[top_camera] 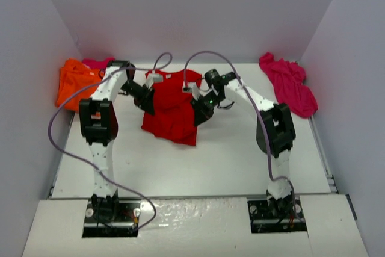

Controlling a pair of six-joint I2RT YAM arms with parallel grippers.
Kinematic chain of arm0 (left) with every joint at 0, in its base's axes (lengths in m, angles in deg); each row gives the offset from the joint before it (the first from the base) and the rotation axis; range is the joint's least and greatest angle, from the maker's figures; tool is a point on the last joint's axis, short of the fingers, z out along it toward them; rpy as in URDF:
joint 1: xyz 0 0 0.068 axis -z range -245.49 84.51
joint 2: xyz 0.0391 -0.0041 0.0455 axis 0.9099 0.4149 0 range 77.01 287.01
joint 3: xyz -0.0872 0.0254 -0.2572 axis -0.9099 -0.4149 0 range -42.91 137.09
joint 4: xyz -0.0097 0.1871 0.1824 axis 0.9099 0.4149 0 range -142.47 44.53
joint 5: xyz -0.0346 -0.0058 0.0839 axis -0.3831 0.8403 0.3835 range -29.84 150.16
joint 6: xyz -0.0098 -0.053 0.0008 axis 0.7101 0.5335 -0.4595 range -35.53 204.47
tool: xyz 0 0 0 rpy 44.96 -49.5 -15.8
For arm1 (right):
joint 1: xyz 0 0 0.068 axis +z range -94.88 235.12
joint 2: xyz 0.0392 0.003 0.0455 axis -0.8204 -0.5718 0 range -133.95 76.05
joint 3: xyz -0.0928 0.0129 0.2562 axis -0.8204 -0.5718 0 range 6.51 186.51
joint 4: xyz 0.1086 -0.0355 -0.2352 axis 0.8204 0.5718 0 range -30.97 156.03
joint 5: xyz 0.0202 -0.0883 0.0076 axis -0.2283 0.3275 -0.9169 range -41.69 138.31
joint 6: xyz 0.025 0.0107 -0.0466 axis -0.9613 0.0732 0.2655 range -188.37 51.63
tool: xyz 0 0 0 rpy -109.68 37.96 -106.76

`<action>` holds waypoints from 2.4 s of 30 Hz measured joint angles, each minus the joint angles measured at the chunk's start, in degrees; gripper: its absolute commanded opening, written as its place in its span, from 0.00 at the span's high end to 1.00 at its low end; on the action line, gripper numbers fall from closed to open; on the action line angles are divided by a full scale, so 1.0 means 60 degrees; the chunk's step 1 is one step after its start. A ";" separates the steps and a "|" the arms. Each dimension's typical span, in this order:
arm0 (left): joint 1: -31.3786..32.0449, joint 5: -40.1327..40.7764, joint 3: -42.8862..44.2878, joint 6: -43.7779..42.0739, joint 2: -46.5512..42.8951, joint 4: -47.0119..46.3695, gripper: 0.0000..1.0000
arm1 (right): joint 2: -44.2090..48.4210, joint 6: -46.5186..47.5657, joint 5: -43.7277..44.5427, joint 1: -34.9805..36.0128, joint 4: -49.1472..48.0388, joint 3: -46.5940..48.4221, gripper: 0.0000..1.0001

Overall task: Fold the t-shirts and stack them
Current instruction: Fold the folded rectangular tshirt in 1/3 of the way

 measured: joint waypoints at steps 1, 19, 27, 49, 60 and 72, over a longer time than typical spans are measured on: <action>-0.0083 -0.0069 0.0340 0.0036 0.0251 -0.0003 1.00 | -0.0381 -0.0001 -0.0011 -0.0123 0.0001 0.0291 1.00; -0.0462 -0.1397 0.3797 0.1164 0.3318 -0.0039 0.42 | -0.2850 -0.0733 0.1228 -0.0520 -0.1160 0.2508 0.51; -0.0565 -0.1371 0.2786 0.1399 0.1185 -0.0062 0.41 | -0.1648 -0.0659 0.2359 -0.0513 -0.1377 0.2076 0.50; -0.0619 0.0095 -0.1915 0.0881 -0.1037 0.0005 0.35 | 0.1430 -0.0436 0.3902 0.0092 -0.1312 -0.0451 0.51; -0.0031 0.0147 -0.1882 0.1081 -0.0605 -0.0004 0.35 | 0.1770 -0.0451 0.3944 0.0089 -0.1320 -0.0667 0.51; 0.0256 0.0341 -0.1535 0.1357 0.0209 -0.0067 0.35 | 0.1774 -0.0477 0.3944 0.0089 -0.1327 -0.0752 0.51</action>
